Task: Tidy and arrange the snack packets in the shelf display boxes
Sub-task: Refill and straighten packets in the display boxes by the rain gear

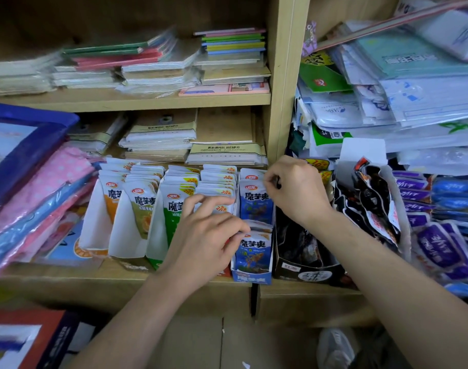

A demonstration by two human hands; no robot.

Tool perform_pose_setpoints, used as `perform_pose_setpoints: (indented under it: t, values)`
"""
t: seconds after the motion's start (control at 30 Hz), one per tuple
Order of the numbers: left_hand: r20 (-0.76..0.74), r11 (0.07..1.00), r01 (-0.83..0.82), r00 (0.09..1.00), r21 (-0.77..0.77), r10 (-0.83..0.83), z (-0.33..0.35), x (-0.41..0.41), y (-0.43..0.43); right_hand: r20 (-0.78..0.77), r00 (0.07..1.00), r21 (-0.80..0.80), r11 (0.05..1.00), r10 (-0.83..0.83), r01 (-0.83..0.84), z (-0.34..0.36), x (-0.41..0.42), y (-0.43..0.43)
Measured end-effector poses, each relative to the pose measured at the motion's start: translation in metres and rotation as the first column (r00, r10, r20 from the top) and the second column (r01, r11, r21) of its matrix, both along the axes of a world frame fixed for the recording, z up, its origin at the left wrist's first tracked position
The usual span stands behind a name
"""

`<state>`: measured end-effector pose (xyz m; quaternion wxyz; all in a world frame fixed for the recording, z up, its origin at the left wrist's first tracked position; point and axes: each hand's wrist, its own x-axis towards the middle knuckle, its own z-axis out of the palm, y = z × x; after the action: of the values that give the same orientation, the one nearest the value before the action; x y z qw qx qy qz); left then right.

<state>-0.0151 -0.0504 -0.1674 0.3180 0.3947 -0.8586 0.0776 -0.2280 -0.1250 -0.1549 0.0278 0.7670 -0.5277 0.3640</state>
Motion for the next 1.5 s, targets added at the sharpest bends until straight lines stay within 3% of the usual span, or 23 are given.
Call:
perform_pose_setpoints:
  t: [0.17,0.4,0.53,0.77,1.1,1.2,1.3,1.4,1.5]
  values:
    - [0.006,1.0,-0.002,1.0,0.005,0.002,0.001,0.0,0.0,0.034,0.999,-0.045,0.999,-0.011,0.013,0.0,0.001,-0.002]
    - [0.004,1.0,-0.002,1.0,0.018,0.002,0.0,0.001,0.0,-0.11,0.994,0.081,0.997,0.005,0.004,-0.003,0.0,-0.006]
    - [0.001,1.0,-0.002,1.0,0.016,0.002,-0.001,0.001,-0.001,-0.077,0.997,0.062,0.998,-0.008,0.013,-0.003,0.0,-0.007]
    - [-0.004,1.0,0.007,1.0,0.012,-0.007,-0.004,0.004,-0.002,0.115,0.993,-0.115,0.993,0.013,0.0,0.004,0.001,-0.005]
    - [0.005,0.997,0.015,1.0,-0.073,-0.015,-0.005,0.002,0.001,-0.063,0.997,-0.019,0.998,0.053,-0.055,-0.002,-0.007,-0.006]
    - [0.023,0.997,0.004,1.0,-0.075,-0.002,-0.006,0.002,0.003,0.009,0.995,0.042,0.994,0.099,-0.099,0.003,-0.01,-0.002]
    - [0.025,0.997,-0.011,1.0,-0.076,0.013,-0.007,0.003,0.004,0.124,0.956,0.141,0.949,0.267,-0.284,0.012,-0.017,0.011]
    - [0.024,0.997,-0.009,1.0,-0.082,0.011,-0.007,0.003,0.004,-0.076,0.948,0.337,0.903,0.31,-0.268,0.012,-0.02,0.022]
    - [0.016,0.996,-0.014,1.0,-0.085,0.016,-0.007,0.002,0.005,-0.21,0.953,0.346,0.928,0.218,-0.137,0.006,-0.017,0.022]
